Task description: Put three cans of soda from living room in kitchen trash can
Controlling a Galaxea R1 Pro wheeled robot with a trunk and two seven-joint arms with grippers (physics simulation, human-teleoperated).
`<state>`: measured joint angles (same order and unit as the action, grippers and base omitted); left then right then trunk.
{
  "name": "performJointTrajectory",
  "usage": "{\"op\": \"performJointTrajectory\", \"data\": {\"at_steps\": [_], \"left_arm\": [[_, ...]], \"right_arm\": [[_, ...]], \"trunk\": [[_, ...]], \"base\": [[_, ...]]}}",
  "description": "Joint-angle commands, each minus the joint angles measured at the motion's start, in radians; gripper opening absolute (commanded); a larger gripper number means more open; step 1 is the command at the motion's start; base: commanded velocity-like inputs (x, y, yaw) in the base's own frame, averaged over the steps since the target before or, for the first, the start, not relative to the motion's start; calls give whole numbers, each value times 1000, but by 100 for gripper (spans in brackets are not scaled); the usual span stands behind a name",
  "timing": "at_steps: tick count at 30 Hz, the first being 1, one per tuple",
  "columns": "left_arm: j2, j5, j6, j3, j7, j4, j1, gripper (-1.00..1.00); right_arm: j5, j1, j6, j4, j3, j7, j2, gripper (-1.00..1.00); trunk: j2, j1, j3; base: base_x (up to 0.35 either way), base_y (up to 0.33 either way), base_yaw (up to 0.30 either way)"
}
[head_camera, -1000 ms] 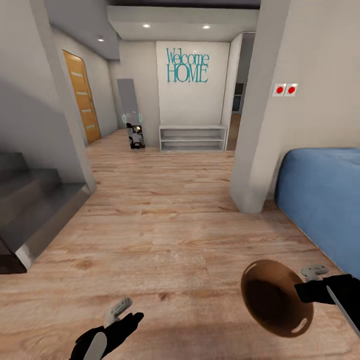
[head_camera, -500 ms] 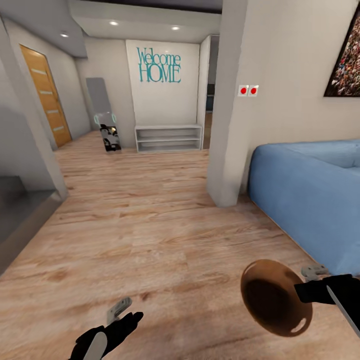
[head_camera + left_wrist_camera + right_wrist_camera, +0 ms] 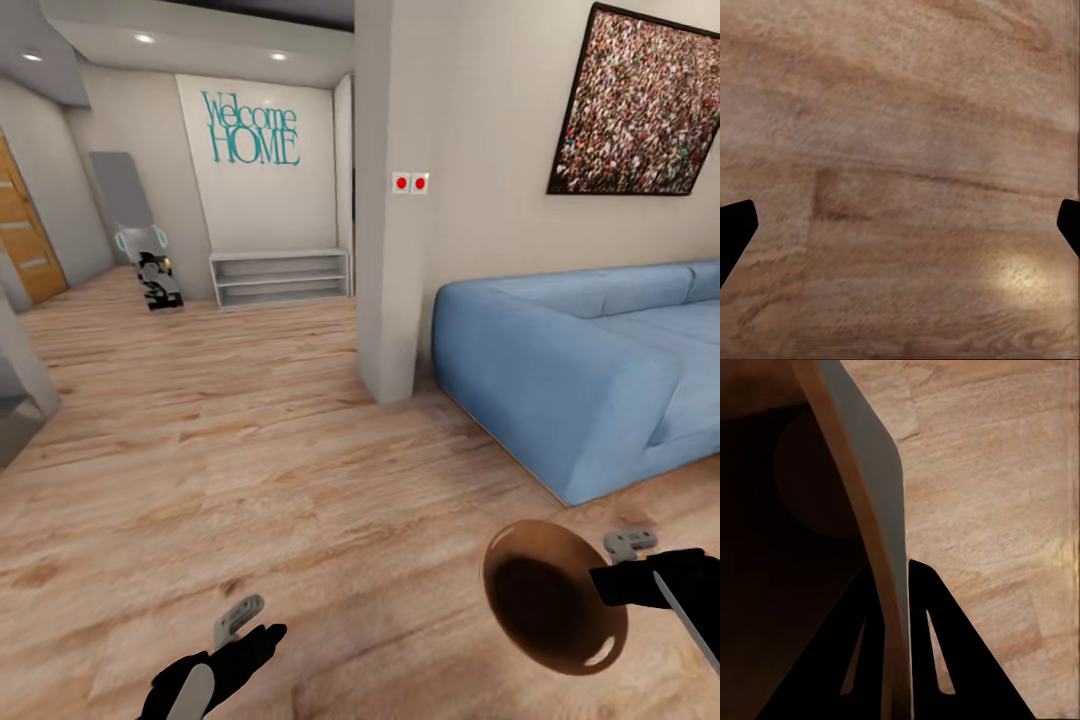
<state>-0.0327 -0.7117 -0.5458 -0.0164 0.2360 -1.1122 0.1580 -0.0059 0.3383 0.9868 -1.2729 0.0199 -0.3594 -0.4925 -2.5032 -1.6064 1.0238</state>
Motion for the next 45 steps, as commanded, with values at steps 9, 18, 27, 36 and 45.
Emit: {"op": "performJointTrajectory", "data": {"at_steps": [9,18,27,36,45], "left_arm": [[0,0,0,0,0,0,0,100],[-1,0,0,-1,0,1,0,100],[2,1,0,-28,4,3,0,100],[6,0,1,-66,-4,-1,0,100],[4,0,3,-70,1,-7,0,100]], "right_arm": [[-21,1,3,0,9,-5,0,-100],[-22,1,3,1,12,-6,0,-100],[-22,2,3,1,13,-6,0,-100],[-17,1,-3,3,21,-25,-15,-100],[-21,-12,-9,7,29,-63,-70,-100]], "trunk": [[0,0,0],[0,0,0],[0,0,0],[0,0,0],[0,0,0]], "base": [[-175,-29,-295],[-321,-1,-295],[-326,0,-295],[-222,0,-295],[-3,-60,-295]]}}
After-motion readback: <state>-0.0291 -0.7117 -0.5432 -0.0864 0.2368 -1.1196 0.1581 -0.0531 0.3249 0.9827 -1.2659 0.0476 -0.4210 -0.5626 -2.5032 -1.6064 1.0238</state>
